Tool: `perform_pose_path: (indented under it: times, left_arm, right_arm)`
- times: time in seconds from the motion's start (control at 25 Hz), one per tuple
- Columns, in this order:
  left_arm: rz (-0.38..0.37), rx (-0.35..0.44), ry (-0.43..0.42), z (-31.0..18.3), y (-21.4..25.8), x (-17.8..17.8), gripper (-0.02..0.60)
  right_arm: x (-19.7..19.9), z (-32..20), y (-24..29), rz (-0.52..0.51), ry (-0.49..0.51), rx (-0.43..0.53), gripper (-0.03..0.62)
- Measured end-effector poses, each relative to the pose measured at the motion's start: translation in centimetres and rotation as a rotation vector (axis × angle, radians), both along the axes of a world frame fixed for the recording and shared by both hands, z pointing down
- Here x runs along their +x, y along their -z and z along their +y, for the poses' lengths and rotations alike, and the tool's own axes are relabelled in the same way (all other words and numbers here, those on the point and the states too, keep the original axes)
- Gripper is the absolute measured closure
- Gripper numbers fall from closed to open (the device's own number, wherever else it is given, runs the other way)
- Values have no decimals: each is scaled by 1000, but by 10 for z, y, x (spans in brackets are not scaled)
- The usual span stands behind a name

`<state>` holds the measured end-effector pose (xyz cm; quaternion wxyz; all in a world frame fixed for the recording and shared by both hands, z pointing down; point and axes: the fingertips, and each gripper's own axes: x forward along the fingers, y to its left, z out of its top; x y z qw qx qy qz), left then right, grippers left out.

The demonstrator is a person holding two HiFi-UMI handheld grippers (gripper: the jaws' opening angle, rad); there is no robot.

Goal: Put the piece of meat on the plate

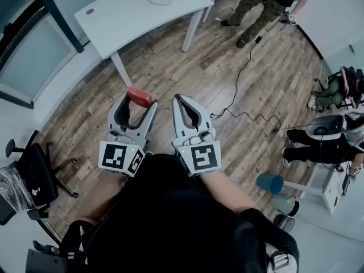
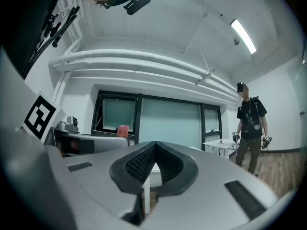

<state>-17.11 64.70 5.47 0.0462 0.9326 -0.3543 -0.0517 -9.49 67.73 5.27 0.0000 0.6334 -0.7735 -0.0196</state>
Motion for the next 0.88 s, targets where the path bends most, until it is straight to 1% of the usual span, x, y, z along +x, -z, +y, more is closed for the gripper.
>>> perform_pose_path:
  times: [0.12, 0.28, 0.48, 0.6, 0.88]
  left_arm:
    - [-7, -1, -7, -5, -2, -8, 278]
    - [3, -2, -15, -14, -2, -19, 278]
    - [-5, -5, -34, -16, -8, -35, 278]
    - [-1, -14, -41, -23, -10, -43, 278]
    - [-1, -43, -42, -41, -18, -42, 278]
  right_arm:
    - [-9, -6, 0, 6, -1, -3, 591]
    - [-22, -15, 1, 16, -3, 6, 591]
    - [-36, -16, -2, -29, -32, 16, 591]
    - [-41, -22, -6, -36, -47, 8, 591]
    - [-39, -40, -17, -15, -38, -24, 591]
